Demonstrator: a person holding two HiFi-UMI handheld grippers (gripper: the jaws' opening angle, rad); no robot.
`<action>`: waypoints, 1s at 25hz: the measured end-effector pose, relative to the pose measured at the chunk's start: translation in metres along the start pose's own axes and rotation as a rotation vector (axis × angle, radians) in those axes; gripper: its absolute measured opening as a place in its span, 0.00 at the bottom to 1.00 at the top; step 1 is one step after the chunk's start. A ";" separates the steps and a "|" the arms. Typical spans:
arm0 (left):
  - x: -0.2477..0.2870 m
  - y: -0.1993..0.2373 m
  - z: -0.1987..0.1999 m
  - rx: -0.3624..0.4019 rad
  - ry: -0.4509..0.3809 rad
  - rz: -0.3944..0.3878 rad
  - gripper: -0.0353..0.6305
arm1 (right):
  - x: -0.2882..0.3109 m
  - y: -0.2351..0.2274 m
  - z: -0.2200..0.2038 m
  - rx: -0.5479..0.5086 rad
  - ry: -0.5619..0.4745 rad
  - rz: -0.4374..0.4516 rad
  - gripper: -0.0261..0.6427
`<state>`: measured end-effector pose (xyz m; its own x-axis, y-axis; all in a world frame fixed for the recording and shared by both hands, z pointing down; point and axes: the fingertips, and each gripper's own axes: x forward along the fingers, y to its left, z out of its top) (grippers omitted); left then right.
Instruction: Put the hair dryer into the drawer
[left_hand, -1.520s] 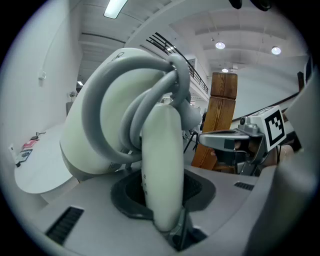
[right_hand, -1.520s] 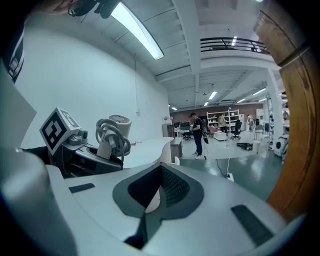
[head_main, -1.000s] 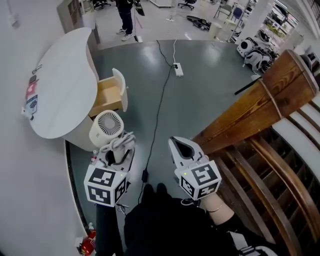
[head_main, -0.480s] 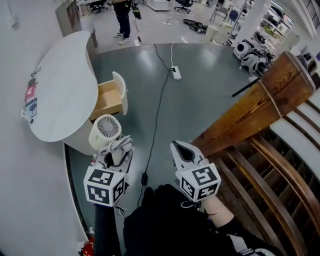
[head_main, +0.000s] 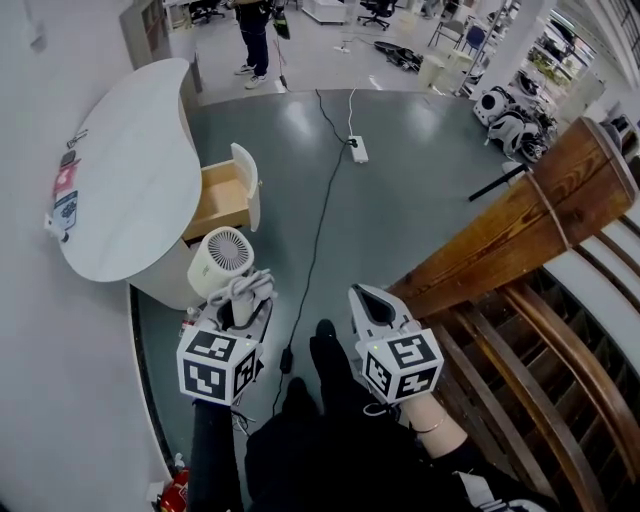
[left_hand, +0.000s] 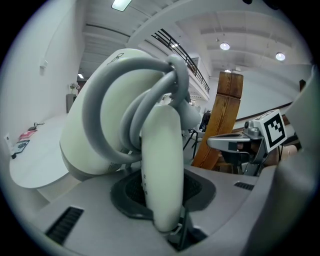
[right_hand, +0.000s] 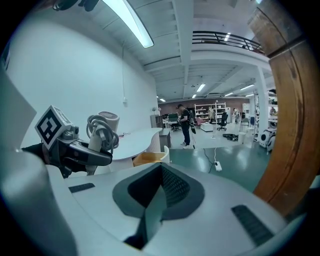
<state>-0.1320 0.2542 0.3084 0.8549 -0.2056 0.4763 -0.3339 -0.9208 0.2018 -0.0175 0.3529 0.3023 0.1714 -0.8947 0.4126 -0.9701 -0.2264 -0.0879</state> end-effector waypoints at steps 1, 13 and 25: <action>0.004 0.001 0.000 -0.002 0.004 0.003 0.22 | 0.002 -0.002 0.001 0.001 0.000 0.003 0.04; 0.082 0.034 0.030 -0.038 0.050 0.070 0.22 | 0.070 -0.065 0.029 0.016 0.003 0.055 0.04; 0.161 0.078 0.068 -0.144 0.077 0.178 0.22 | 0.139 -0.118 0.059 0.026 0.026 0.155 0.04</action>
<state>0.0065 0.1271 0.3430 0.7466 -0.3289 0.5783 -0.5341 -0.8146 0.2263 0.1311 0.2324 0.3161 0.0147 -0.9093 0.4158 -0.9796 -0.0963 -0.1761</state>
